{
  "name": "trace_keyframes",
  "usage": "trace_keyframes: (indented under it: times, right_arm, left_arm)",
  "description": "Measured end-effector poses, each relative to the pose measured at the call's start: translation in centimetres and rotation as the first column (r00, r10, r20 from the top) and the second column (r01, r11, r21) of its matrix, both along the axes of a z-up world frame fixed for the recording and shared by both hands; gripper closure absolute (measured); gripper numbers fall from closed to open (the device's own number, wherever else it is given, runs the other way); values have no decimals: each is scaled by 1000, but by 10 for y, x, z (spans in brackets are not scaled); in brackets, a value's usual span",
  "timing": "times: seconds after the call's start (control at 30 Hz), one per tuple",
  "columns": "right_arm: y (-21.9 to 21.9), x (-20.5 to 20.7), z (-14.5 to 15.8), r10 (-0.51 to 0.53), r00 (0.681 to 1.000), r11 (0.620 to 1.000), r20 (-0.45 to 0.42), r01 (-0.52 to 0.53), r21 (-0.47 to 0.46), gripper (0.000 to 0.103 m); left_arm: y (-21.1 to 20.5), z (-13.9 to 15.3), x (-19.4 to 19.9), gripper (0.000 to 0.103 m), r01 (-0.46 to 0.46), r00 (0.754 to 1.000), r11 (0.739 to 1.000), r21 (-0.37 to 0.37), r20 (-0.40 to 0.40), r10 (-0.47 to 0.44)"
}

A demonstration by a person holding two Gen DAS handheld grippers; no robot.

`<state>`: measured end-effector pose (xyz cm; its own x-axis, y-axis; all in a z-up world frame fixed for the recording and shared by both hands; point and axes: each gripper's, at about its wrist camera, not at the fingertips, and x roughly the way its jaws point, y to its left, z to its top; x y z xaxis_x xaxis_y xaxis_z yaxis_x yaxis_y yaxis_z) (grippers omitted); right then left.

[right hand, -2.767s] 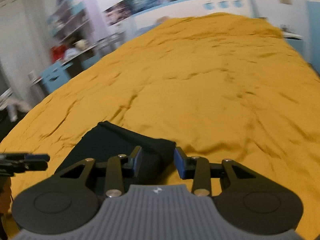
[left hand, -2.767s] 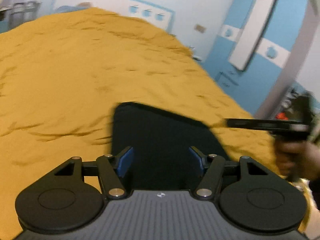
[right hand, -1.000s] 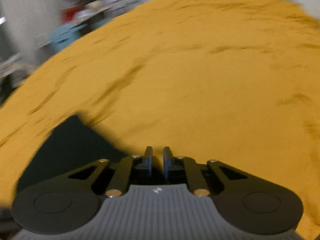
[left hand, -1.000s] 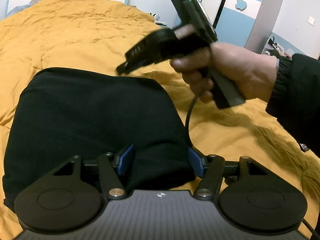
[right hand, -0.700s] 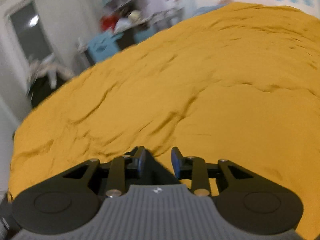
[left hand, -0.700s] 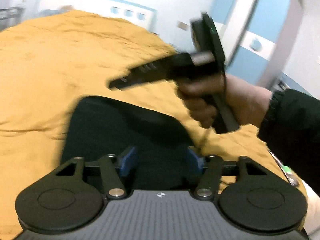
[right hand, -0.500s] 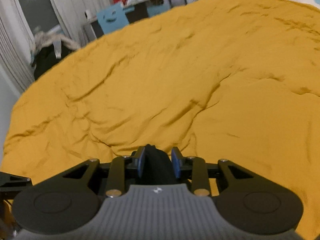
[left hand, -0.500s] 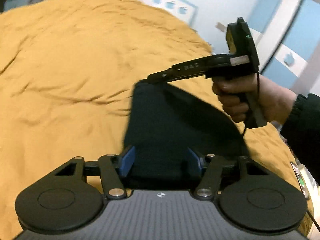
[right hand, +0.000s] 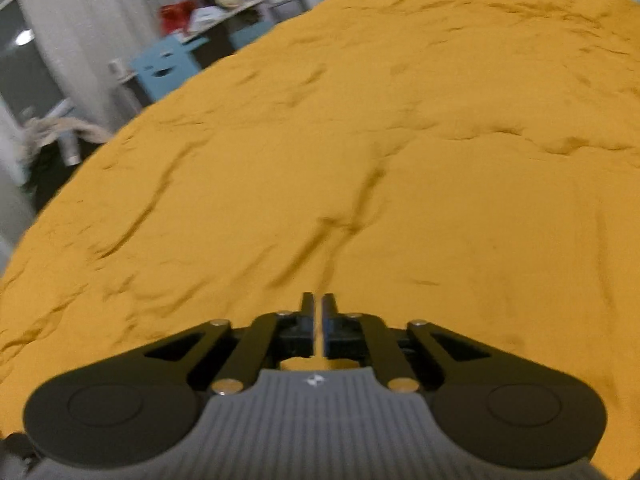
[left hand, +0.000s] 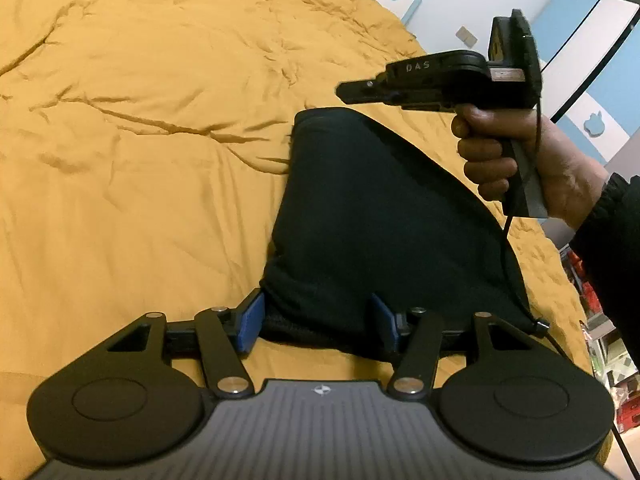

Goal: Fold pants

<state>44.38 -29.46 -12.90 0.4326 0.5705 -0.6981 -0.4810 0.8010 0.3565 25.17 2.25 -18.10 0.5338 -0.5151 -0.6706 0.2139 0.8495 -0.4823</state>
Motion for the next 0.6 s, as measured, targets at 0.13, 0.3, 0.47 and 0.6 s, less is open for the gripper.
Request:
trace_keyframes:
  times: [0.13, 0.3, 0.47, 0.6]
  right_arm:
    - [33, -3, -6, 120, 991, 991, -53, -123, -44, 56]
    - [42, -2, -17, -34, 999, 980, -6, 32, -198, 103]
    - [-10, -35, 11, -191, 980, 978, 52, 195, -78, 102]
    - [-50, -100, 43, -241, 965, 970, 101, 243, -5, 94]
  left_arm:
    - [-1, -1, 4, 38, 5, 1000, 1000, 5, -1, -5]
    - [-3, 2, 2, 38, 40, 999, 999, 29, -19, -39]
    - [0, 9, -5, 38, 75, 997, 996, 51, -38, -73]
    - [18, 19, -6, 38, 65, 997, 998, 4, -41, -65]
